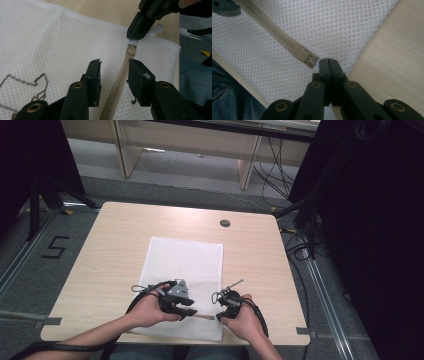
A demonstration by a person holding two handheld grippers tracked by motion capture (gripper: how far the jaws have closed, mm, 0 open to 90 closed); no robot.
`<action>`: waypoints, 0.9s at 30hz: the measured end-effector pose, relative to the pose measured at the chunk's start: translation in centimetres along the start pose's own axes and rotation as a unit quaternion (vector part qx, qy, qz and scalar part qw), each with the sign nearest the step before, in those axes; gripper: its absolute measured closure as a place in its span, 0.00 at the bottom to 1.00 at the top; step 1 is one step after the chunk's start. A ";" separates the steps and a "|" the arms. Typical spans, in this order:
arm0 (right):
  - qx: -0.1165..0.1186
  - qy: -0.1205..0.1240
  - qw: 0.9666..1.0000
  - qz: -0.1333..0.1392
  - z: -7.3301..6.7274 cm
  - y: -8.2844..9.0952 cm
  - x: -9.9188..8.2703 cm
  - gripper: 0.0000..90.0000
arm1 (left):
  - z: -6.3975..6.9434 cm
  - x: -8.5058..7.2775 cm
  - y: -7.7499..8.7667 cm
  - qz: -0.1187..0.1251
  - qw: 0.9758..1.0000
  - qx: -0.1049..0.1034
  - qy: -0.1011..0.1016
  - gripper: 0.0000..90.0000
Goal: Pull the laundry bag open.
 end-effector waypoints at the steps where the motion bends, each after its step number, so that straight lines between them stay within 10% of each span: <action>1: 0.000 0.000 1.000 0.000 0.0 0.0 0.0 1.00 | 0.1 0.3 -0.3 -0.002 1.000 -0.003 -0.006 0.69; 27: 0.012 -0.001 1.000 0.009 0.3 -0.1 0.1 1.00 | 2.0 1.4 -5.3 -0.043 0.997 -0.044 -0.040 0.77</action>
Point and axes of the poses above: each handheld gripper's, and its own axes: y roughly backward along the jaws, x roughly out of its top, z roughly to its right, the point moved 8 cm from there along -y, roughly forward along the jaws, and after that the axes turned 5 degrees about -y, right-handed, at the moved point
